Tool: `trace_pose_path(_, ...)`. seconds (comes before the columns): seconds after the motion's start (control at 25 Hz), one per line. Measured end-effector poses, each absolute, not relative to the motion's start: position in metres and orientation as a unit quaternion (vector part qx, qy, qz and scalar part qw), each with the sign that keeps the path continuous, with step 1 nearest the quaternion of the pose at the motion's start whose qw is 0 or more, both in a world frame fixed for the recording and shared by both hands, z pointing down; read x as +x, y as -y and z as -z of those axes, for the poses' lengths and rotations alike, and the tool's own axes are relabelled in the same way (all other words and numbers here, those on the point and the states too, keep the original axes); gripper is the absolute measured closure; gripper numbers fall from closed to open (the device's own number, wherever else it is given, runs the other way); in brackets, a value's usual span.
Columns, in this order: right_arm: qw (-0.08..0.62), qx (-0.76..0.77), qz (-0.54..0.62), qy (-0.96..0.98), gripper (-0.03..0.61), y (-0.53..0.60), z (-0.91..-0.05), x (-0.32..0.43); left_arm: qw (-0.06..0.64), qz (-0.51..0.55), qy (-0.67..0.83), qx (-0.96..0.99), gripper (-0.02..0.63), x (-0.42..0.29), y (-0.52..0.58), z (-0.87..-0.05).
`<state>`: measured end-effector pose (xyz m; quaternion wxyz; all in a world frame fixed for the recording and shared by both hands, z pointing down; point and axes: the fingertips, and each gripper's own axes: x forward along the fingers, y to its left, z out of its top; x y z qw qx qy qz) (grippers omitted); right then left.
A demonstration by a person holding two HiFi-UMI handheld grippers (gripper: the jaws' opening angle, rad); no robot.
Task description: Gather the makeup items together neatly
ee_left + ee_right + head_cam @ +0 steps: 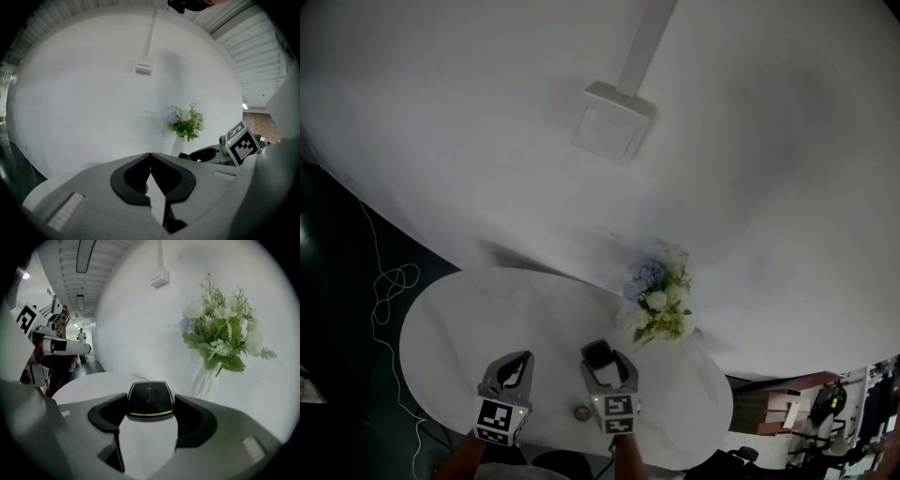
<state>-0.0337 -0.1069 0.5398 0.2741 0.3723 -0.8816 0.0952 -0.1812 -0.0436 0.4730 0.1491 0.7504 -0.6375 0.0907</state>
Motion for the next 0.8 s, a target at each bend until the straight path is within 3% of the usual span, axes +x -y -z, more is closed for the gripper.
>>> trace_pose_path(0.8, 0.237, 0.552, -0.118, 0.791, 0.259, 0.021, -0.507, 0.056, 0.114, -0.096, 0.484, 0.862, 0.603, -0.113, 0.018, -0.459)
